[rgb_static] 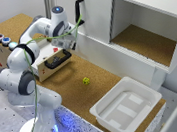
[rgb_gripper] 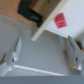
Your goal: Lift the pink block
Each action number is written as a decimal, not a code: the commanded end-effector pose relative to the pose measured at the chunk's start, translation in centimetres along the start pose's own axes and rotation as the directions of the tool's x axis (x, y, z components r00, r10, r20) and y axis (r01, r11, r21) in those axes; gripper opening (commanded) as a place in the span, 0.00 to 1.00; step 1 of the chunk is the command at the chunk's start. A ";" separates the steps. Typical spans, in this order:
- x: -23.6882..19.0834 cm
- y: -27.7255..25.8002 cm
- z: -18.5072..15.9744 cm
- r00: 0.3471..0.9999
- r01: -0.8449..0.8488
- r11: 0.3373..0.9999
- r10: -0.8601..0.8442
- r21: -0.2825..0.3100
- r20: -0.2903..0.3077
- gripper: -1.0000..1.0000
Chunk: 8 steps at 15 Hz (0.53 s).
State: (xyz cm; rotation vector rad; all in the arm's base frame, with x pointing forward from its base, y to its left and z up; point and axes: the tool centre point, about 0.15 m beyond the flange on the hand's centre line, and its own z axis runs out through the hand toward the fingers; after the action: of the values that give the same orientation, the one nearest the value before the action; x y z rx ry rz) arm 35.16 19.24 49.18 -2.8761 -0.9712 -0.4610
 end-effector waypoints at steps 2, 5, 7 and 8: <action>4.9 -5.6 4.1 0.947 0.262 0.963 -0.270 0.068 0.176 1.00; 4.7 -6.4 7.5 0.927 0.309 0.945 -0.324 0.107 0.191 1.00; 4.3 -6.5 9.6 0.921 0.317 0.939 -0.338 0.133 0.195 1.00; 4.1 -6.5 10.5 0.915 0.322 0.936 -0.346 0.142 0.206 1.00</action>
State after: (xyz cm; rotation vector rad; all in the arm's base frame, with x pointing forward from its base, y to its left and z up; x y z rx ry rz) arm 34.97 26.16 44.22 -2.7656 -1.3899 -0.2623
